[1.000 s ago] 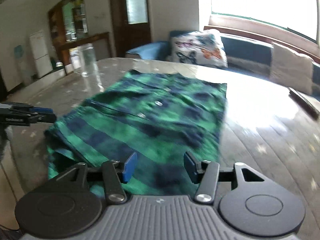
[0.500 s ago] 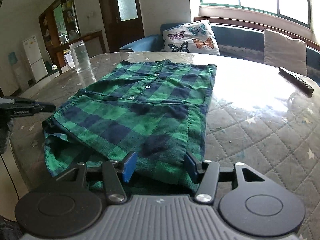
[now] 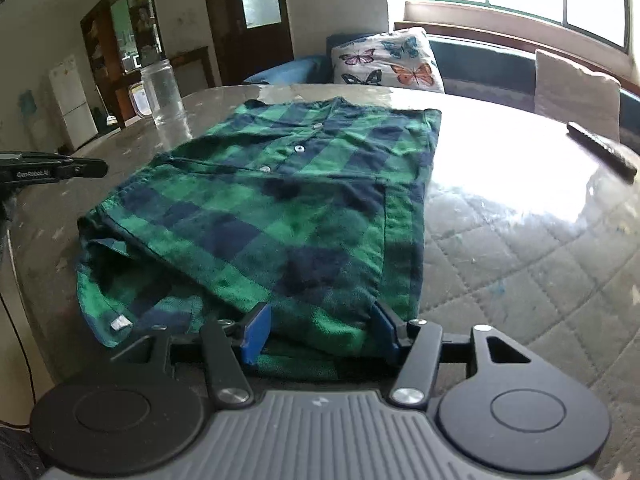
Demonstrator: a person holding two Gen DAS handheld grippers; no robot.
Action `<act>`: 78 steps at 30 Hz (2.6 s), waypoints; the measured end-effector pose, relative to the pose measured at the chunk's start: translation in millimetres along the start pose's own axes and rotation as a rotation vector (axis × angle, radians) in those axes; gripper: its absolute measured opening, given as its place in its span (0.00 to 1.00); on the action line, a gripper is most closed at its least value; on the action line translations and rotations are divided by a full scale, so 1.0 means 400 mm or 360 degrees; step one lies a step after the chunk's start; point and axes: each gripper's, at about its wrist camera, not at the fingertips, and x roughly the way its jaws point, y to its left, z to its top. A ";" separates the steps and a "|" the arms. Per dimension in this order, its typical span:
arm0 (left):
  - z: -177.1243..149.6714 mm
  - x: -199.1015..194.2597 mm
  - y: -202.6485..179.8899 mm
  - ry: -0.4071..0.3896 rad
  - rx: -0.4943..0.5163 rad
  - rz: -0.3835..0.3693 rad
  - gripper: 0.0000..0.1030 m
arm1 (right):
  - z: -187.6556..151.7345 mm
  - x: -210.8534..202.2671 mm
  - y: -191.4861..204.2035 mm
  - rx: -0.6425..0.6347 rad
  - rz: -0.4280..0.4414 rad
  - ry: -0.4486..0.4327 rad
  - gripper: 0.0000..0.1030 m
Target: Fold clothes
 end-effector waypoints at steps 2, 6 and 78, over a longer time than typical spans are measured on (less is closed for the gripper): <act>0.008 0.010 -0.014 0.0004 0.0008 -0.0044 0.02 | 0.012 -0.011 0.001 0.0001 0.0012 -0.0034 0.55; 0.026 0.046 -0.060 0.0015 0.0039 -0.0159 0.02 | 0.036 0.001 -0.003 0.0023 0.0041 -0.0078 0.52; -0.175 -0.048 -0.113 0.0093 0.0894 -0.0273 0.52 | 0.142 0.125 0.296 -0.0623 0.0431 -0.0109 0.57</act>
